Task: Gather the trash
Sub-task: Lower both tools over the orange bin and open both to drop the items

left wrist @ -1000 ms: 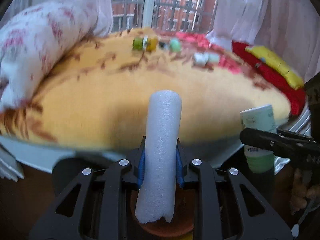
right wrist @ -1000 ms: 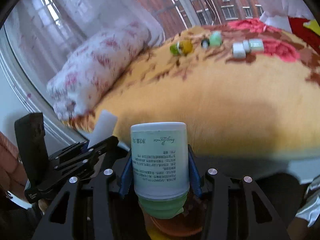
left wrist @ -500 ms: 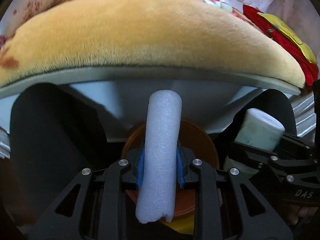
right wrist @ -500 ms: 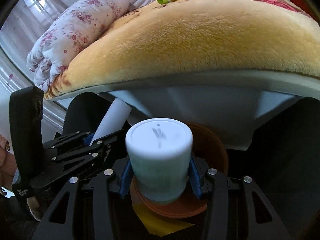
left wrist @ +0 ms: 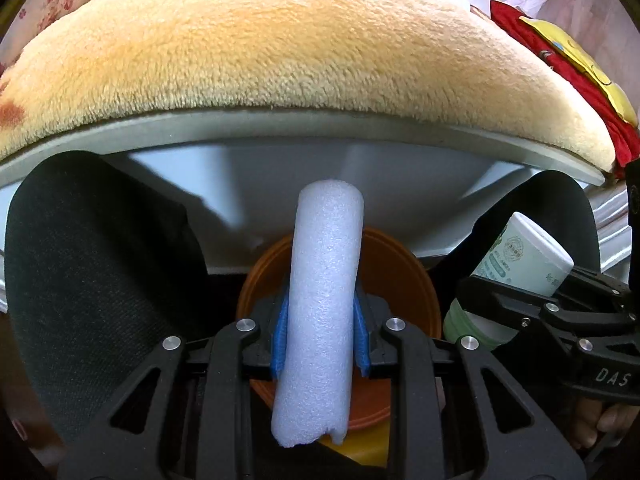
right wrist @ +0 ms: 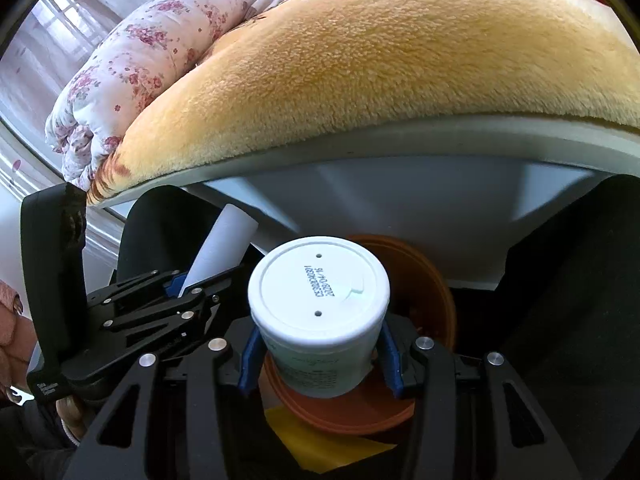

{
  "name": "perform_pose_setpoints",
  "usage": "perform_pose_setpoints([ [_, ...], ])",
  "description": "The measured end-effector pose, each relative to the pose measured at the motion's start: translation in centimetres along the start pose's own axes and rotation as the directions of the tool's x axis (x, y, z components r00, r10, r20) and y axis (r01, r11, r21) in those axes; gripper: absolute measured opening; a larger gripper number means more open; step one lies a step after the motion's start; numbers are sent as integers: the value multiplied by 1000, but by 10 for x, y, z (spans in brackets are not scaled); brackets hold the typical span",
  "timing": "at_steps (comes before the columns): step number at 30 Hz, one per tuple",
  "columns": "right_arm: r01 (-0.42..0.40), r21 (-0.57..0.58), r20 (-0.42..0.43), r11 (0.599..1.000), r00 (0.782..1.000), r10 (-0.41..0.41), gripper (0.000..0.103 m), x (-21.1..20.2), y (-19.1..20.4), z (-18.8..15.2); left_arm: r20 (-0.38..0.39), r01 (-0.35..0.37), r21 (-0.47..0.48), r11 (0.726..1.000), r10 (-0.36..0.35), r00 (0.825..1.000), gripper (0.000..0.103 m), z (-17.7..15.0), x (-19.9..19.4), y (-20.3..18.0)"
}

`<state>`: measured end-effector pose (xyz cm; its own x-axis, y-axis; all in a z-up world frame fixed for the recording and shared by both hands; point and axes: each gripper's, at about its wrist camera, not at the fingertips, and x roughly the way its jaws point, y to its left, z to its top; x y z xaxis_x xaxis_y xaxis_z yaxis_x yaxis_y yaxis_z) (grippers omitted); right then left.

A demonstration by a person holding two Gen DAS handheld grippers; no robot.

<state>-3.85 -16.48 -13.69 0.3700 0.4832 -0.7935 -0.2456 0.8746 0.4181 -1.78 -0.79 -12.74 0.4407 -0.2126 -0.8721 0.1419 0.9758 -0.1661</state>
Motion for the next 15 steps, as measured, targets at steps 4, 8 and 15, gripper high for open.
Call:
perform_pose_setpoints([
  [4,-2,10,-2,1000,1000,2,47,0,-2,0,-8,3,-4,1000,-3,1000,25,3,3,2],
  [8,-1,16,-3,1000,1000,1,47,0,-2,0,-14,3,-6,1000,-3,1000,25,4,7,6],
  [15,-1,19,-5,1000,1000,1,47,1,-2,0,-15,7,-7,1000,-7,1000,25,3,10,10],
])
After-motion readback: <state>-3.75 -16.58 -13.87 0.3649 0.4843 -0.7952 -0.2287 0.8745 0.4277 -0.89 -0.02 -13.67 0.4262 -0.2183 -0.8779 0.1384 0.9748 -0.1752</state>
